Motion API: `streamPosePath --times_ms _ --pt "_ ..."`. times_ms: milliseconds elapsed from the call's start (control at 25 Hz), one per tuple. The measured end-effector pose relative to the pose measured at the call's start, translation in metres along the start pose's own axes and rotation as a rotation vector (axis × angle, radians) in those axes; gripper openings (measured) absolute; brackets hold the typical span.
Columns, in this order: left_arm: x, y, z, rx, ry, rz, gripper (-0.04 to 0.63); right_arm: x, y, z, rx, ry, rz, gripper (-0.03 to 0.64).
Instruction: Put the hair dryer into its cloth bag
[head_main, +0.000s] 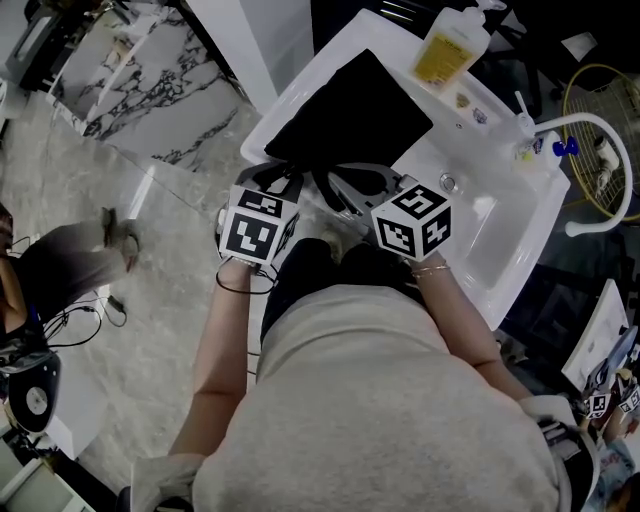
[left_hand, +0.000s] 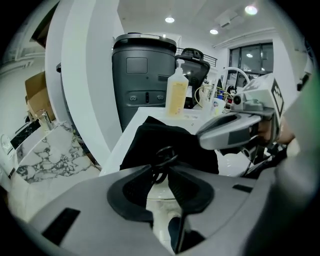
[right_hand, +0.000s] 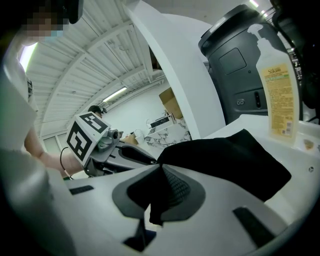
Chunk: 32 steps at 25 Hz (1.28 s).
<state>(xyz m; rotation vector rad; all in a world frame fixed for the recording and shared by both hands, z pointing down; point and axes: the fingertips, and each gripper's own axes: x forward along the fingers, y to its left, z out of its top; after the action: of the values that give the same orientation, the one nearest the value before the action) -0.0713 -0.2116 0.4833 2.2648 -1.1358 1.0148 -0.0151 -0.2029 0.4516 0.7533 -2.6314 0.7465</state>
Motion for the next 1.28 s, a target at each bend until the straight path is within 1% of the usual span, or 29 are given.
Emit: streamPosePath --times_ms 400,560,720,800,920,1080,1200,1280 --pt "0.034 -0.006 0.0 -0.027 0.034 -0.054 0.103 0.007 0.0 -0.004 -0.007 0.026 0.016 0.012" --pt "0.041 0.0 0.004 -0.066 0.035 -0.042 0.104 0.011 0.001 -0.003 -0.005 0.034 0.027 0.012" --pt "0.043 0.004 0.007 -0.069 0.038 -0.042 0.104 0.015 0.002 -0.007 0.004 0.048 0.035 0.012" --pt "0.044 0.006 0.01 -0.068 0.025 -0.034 0.104 0.017 0.003 -0.009 0.008 0.05 0.037 0.012" --pt "0.048 0.004 0.015 -0.054 0.009 -0.027 0.104 0.017 0.001 -0.01 0.021 0.049 0.033 0.012" --pt "0.06 0.003 0.022 -0.012 0.005 -0.014 0.104 0.016 -0.004 -0.007 0.048 0.033 0.029 0.012" --pt "0.065 0.004 0.025 0.027 0.005 -0.001 0.104 0.016 -0.005 -0.007 0.049 0.032 0.023 0.012" --pt "0.066 0.004 0.025 0.036 0.0 0.0 0.104 0.016 -0.006 -0.008 0.044 0.035 0.019 0.012"
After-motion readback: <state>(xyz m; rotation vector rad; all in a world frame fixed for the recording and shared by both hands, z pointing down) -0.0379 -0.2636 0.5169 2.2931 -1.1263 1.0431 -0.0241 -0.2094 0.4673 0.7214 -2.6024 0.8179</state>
